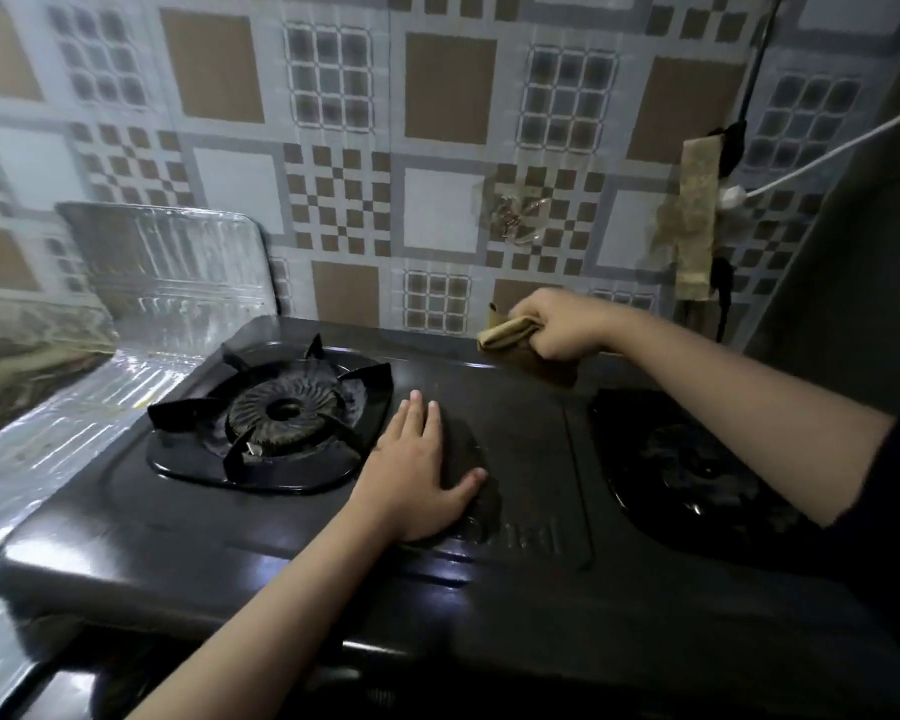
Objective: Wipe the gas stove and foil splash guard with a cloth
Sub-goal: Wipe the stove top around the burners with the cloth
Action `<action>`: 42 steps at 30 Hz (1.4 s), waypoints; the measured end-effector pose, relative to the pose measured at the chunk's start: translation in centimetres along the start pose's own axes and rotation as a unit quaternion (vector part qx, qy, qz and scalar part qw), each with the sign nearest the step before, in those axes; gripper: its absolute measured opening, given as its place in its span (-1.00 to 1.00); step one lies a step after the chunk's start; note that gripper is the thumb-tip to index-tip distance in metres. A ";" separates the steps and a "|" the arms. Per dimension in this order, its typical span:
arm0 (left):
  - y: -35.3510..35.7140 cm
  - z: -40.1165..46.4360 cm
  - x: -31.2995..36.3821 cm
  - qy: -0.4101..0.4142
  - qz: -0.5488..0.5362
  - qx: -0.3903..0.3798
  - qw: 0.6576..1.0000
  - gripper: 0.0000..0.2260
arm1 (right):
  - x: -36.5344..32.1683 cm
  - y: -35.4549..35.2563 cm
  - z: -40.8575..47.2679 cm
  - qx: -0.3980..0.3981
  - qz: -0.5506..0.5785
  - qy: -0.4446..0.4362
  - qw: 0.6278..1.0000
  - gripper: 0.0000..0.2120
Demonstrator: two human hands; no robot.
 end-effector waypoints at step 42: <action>0.6 0.3 -1.6 -0.076 -0.031 0.007 0.997 0.21 | 14.2 -2.4 1.7 -0.124 -0.167 -0.029 0.978 -0.48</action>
Point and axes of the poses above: each hand's wrist, its own z-axis towards the middle knuckle, its own y-axis out of the palm, x = y × z, the point moved 6 cm from there along z, towards the middle knuckle, and after that the axes turned 13 degrees about z, right-handed, at the moved point
